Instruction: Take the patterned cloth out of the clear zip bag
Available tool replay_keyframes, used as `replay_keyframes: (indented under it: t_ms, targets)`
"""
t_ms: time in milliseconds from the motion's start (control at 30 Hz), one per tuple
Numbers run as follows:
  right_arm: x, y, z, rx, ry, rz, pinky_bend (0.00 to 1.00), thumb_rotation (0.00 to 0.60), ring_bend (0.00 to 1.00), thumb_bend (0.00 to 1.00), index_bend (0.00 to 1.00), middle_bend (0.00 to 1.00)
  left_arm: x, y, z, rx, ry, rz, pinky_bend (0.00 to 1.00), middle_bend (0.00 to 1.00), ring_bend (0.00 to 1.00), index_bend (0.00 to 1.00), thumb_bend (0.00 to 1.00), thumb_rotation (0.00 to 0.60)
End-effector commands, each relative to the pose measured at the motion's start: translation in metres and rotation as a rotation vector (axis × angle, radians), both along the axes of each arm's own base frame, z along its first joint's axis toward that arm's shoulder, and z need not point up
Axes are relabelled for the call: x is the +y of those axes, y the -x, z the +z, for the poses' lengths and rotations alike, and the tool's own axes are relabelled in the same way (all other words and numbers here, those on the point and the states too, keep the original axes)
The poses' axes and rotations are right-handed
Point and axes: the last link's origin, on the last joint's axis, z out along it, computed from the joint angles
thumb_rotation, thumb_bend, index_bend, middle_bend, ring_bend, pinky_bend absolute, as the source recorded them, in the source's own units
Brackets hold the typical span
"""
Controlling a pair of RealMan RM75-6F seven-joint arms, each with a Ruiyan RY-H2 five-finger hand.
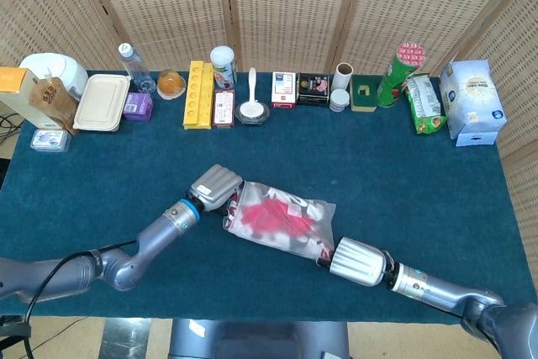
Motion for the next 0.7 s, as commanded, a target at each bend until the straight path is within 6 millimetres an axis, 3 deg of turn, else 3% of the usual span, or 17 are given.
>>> replay_keyframes:
  t_ms: [33, 267, 700]
  targets:
    - [0.001, 0.001, 0.002, 0.002, 0.004, -0.003, 1.00, 0.600, 1.00, 0.51, 0.77, 0.91, 0.000, 0.002, 0.003, -0.002, -0.002, 0.003, 1.00, 1.00, 1.00, 0.90, 0.40, 0.600]
    - [0.003, 0.003, 0.004, 0.003, 0.009, -0.015, 1.00, 0.600, 1.00, 0.51, 0.77, 0.91, 0.001, 0.008, 0.009, -0.004, -0.008, 0.006, 1.00, 1.00, 1.00, 0.90, 0.40, 0.600]
    - [0.002, -0.003, -0.003, -0.017, -0.002, -0.018, 1.00, 0.600, 1.00, 0.51, 0.76, 0.92, -0.003, 0.007, -0.001, -0.005, 0.016, 0.012, 1.00, 1.00, 1.00, 0.90, 0.40, 0.600]
